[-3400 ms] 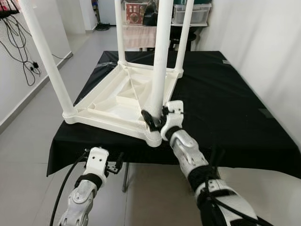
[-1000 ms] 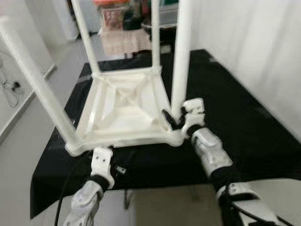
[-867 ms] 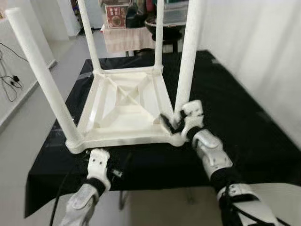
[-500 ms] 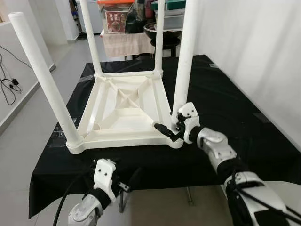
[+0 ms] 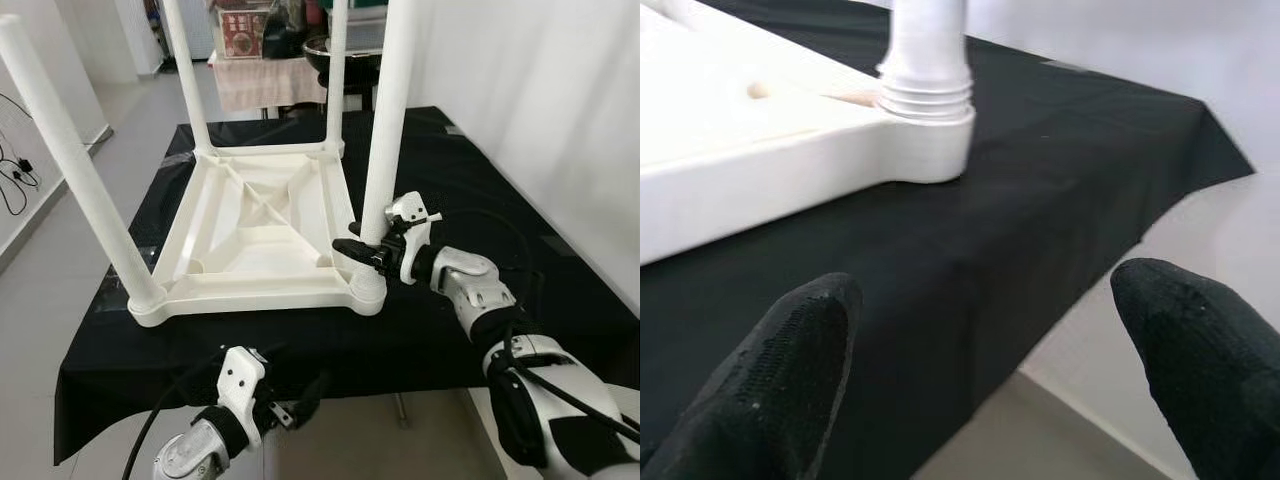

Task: Building children table

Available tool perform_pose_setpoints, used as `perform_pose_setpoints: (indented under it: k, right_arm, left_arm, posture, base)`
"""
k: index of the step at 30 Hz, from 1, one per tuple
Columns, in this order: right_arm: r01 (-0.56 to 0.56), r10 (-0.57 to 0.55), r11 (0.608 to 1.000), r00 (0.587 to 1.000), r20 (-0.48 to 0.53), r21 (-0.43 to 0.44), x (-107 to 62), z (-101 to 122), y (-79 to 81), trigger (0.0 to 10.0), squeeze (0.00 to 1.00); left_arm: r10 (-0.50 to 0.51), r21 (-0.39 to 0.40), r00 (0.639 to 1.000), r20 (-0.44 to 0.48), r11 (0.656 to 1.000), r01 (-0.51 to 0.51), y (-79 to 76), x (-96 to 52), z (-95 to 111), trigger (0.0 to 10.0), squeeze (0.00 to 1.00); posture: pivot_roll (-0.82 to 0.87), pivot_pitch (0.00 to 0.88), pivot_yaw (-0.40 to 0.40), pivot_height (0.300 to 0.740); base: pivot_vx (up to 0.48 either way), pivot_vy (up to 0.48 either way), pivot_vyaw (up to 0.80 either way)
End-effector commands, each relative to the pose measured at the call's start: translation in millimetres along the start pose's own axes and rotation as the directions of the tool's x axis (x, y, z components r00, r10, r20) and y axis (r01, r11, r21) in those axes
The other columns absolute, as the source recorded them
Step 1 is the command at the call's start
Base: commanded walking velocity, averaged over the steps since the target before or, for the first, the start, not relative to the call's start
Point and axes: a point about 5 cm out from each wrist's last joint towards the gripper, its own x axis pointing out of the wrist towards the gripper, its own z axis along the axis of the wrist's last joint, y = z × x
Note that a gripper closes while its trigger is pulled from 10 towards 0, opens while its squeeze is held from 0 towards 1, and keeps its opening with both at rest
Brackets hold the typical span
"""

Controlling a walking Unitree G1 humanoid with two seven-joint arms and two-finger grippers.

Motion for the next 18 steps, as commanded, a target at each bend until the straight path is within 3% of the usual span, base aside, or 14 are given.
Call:
perform_pose_setpoints:
  k: [1, 5, 6, 7, 8, 9, 10, 11, 12, 13, 14, 16, 18]
  right_arm:
    - [-0.028, 0.029, 0.999, 1.0, -0.003, 0.023, 5.0, -6, 6.7, 0.0, 0.0]
    - [0.03, -0.03, 0.999, 1.0, 0.007, 0.033, 2.6, -13, 6.0, 0.0, 0.0]
    - [0.088, -0.088, 0.994, 0.996, 0.006, 0.07, 3.1, -22, 8.3, 0.0, 0.0]
    - [0.284, -0.285, 0.952, 0.958, -0.002, 0.112, 6.0, -40, 14.3, 0.0, 0.0]
    - [0.284, -0.285, 0.952, 0.958, -0.002, 0.112, 6.0, -40, 14.3, 0.0, 0.0]
    - [0.448, -0.445, 0.877, 0.894, -0.056, 0.172, 7.9, -68, 34.6, 0.0, 0.0]
    - [0.448, -0.445, 0.877, 0.894, -0.056, 0.172, 7.9, -68, 34.6, 0.0, 0.0]
    - [0.549, -0.542, 0.809, 0.835, -0.098, 0.211, 7.5, -85, 53.1, 0.0, 0.0]
    - [0.549, -0.542, 0.809, 0.835, -0.098, 0.211, 7.5, -85, 53.1, 0.0, 0.0]
    - [0.576, -0.567, 0.782, 0.816, -0.112, 0.239, 12.9, -92, 72.8, 0.0, 0.0]
    - [0.576, -0.567, 0.782, 0.816, -0.112, 0.239, 12.9, -92, 72.8, 0.0, 0.0]
    - [0.527, -0.52, 0.817, 0.849, -0.093, 0.235, 28.0, -87, 86.0, 0.0, 0.0]
    - [0.527, -0.52, 0.817, 0.849, -0.093, 0.235, 28.0, -87, 86.0, 0.0, 0.0]
  left_arm:
    - [-0.037, -0.022, 0.999, -0.022, 0.999, 0.036, -2.0, -3.4, -2, 10.0, 0.0]
    - [-0.055, -0.047, 0.998, -0.027, 0.997, 0.054, -2.3, -2.2, -3, 10.0, 0.0]
    - [-0.062, -0.05, 0.998, -0.028, 0.997, 0.06, -2.1, -1.8, -4, 10.0, 0.0]
    - [-0.07, -0.052, 0.997, -0.03, 0.996, 0.069, -2.1, -1.8, -4, 10.0, 0.0]
    - [-0.07, -0.052, 0.997, -0.03, 0.996, 0.069, -2.1, -1.8, -4, 10.0, 0.0]
    - [-0.075, -0.064, 0.997, -0.028, 0.995, 0.073, -1.1, -2.2, -4, 10.0, 0.0]
    - [-0.075, -0.064, 0.997, -0.028, 0.995, 0.073, -1.1, -2.2, -4, 10.0, 0.0]
    - [-0.078, -0.074, 0.997, -0.026, 0.994, 0.076, -0.1, -2.5, -4, 10.0, 0.0]
    - [-0.078, -0.074, 0.997, -0.026, 0.994, 0.076, -0.1, -2.5, -4, 10.0, 0.0]
    - [-0.091, -0.078, 0.995, -0.029, 0.993, 0.088, 0.3, -2.3, -5, 10.0, 0.0]
    - [-0.091, -0.078, 0.995, -0.029, 0.993, 0.088, 0.3, -2.3, -5, 10.0, 0.0]
    - [-0.113, -0.083, 0.993, -0.03, 0.99, 0.11, 0.4, -1.0, -5, 10.0, 0.0]
    - [-0.113, -0.083, 0.993, -0.03, 0.99, 0.11, 0.4, -1.0, -5, 10.0, 0.0]
  posture:
    - [-0.01, 0.0, -0.022, 0.74]
    - [-0.01, 0.0, -0.023, 0.74]
    - [-0.02, 0.0, -0.026, 0.74]
    - [-0.03, 0.0, -0.031, 0.74]
    - [-0.03, 0.0, -0.031, 0.74]
    - [-0.04, 0.0, -0.008, 0.74]
    - [-0.04, 0.0, -0.008, 0.74]
    - [-0.04, 0.0, -0.008, 0.74]
    - [-0.04, 0.0, -0.008, 0.74]
    - [-0.06, 0.0, 0.012, 0.74]
    - [-0.06, 0.0, 0.012, 0.74]
    - [-0.06, 0.0, 0.008, 0.74]
    - [-0.06, 0.0, 0.008, 0.74]
  base:
    - [0.0, 0.0, 0.0]
    - [0.0, 0.0, 0.0]
    - [0.0, 0.0, 0.0]
    - [0.0, 0.0, 0.0]
    - [0.0, 0.0, 0.0]
    - [0.0, 0.0, 0.0]
    - [0.0, 0.0, 0.0]
    - [0.0, 0.0, 0.0]
    - [0.0, 0.0, 0.0]
    - [0.0, 0.0, 0.0]
    - [0.0, 0.0, 0.0]
    - [0.0, 0.0, 0.0]
    - [0.0, 0.0, 0.0]
